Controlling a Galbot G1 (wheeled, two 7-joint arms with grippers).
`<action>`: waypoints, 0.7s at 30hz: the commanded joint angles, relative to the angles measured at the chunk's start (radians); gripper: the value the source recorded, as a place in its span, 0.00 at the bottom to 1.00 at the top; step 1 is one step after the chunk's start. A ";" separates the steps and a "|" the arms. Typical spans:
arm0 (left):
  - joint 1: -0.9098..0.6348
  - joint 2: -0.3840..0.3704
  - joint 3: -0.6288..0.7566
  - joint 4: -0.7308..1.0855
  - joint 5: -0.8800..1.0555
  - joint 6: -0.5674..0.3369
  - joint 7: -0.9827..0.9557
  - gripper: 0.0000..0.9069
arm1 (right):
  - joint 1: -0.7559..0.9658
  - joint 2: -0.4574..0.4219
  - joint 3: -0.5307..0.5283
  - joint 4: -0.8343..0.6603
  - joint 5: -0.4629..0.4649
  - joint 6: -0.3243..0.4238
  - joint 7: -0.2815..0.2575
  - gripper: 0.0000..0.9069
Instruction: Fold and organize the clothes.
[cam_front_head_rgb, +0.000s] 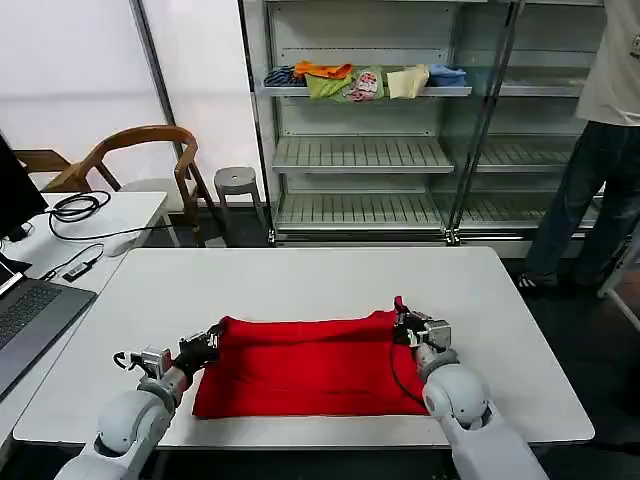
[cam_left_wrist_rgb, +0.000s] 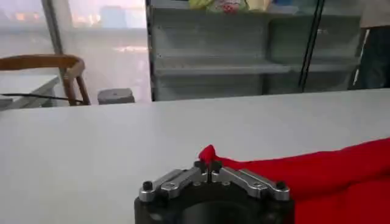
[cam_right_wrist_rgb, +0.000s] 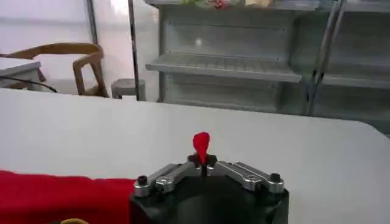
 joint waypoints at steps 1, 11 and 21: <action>0.071 0.000 -0.028 -0.072 0.010 0.000 0.000 0.02 | -0.102 -0.016 0.009 0.083 -0.008 -0.002 0.004 0.00; 0.110 -0.003 -0.041 -0.100 0.027 0.004 0.003 0.02 | -0.103 -0.021 0.011 0.105 -0.006 -0.010 0.009 0.00; 0.126 0.006 -0.055 -0.110 0.030 0.034 0.013 0.02 | -0.117 -0.026 0.015 0.108 -0.006 -0.030 0.014 0.00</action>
